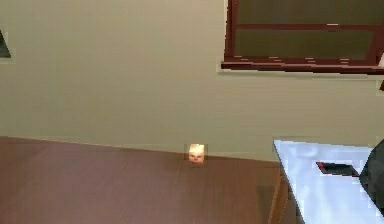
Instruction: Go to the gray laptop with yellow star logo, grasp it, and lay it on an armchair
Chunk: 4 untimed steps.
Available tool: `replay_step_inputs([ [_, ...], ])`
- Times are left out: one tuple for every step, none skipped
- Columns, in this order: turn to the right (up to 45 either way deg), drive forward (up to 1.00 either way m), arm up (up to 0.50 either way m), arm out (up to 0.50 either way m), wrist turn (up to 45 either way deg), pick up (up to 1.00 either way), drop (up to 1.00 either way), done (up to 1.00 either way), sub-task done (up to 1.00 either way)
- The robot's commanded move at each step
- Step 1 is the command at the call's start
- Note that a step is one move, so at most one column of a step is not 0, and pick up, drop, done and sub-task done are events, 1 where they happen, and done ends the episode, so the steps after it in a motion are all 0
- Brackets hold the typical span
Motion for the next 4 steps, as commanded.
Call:
replay_step_inputs([
  [0.0,0.0,0.5,0.0,0.0,0.0,0.0,0.0,0.0],
  [0.0,0.0,0.38,0.0,0.0,0.0,0.0,0.0,0.0],
  [0.0,0.0,0.0,0.06,0.0,0.0,0.0,0.0,0.0],
  [0.0,0.0,0.0,0.0,45.0,0.0,0.0,0.0,0.0],
])
